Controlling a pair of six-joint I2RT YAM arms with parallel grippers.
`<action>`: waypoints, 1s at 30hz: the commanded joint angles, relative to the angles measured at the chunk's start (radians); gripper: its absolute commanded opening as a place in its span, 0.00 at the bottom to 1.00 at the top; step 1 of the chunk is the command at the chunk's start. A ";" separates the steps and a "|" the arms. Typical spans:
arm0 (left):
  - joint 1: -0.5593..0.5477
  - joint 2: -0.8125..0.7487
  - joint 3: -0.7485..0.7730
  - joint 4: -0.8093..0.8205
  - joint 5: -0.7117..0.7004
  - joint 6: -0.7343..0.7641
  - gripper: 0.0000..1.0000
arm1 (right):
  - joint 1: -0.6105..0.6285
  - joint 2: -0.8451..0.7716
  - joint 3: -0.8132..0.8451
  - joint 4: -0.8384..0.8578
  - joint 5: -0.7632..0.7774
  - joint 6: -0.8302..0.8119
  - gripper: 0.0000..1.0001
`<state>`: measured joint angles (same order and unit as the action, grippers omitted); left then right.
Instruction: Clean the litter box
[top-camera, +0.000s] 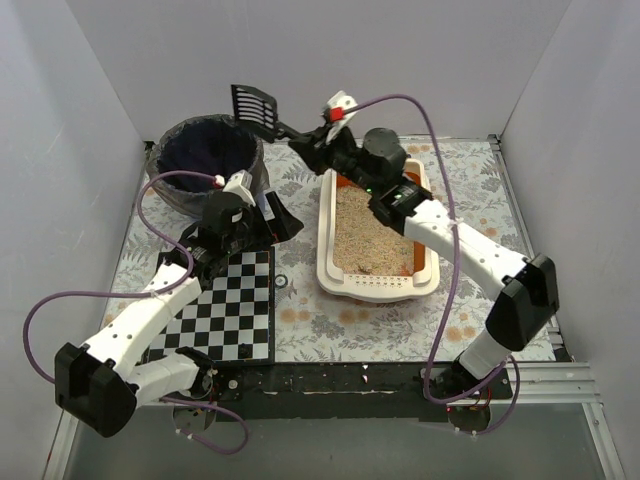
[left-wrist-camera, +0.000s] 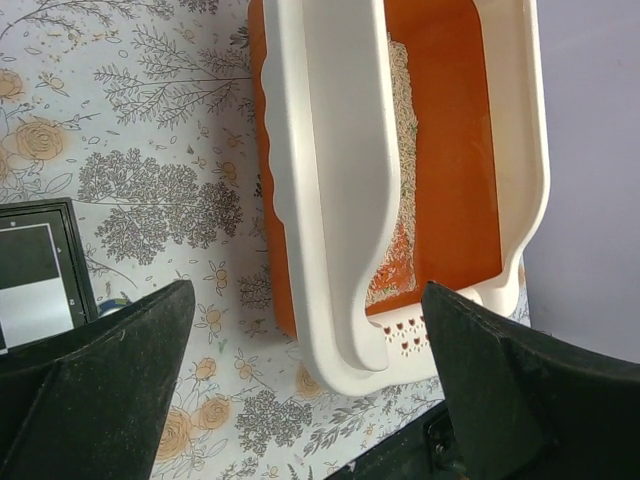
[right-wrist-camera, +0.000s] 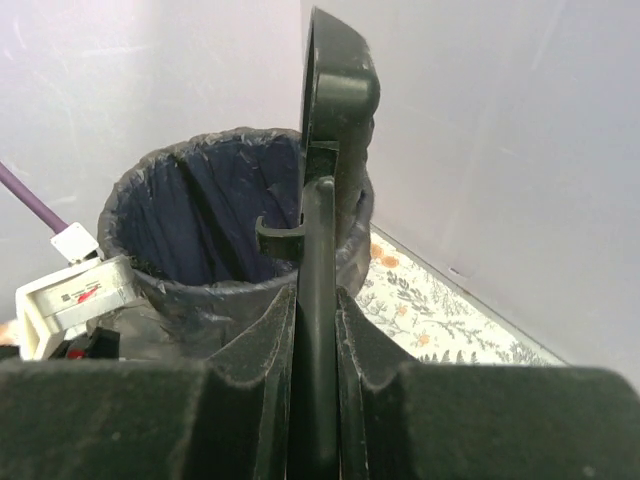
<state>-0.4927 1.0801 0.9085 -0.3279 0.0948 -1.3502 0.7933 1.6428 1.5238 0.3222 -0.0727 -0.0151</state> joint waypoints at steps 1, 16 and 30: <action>0.000 0.024 0.047 0.041 0.055 0.011 0.98 | -0.149 -0.156 -0.085 0.103 -0.191 0.268 0.01; -0.001 0.224 0.185 0.101 0.201 0.011 0.98 | -0.465 -0.374 -0.272 -0.360 -0.269 -0.329 0.01; -0.003 0.494 0.385 0.063 0.252 0.020 0.98 | -0.463 -0.425 -0.514 -0.569 -0.308 -1.605 0.01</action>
<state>-0.4931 1.5543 1.2331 -0.2485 0.3168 -1.3392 0.3294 1.1938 0.9409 -0.1925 -0.3443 -1.2926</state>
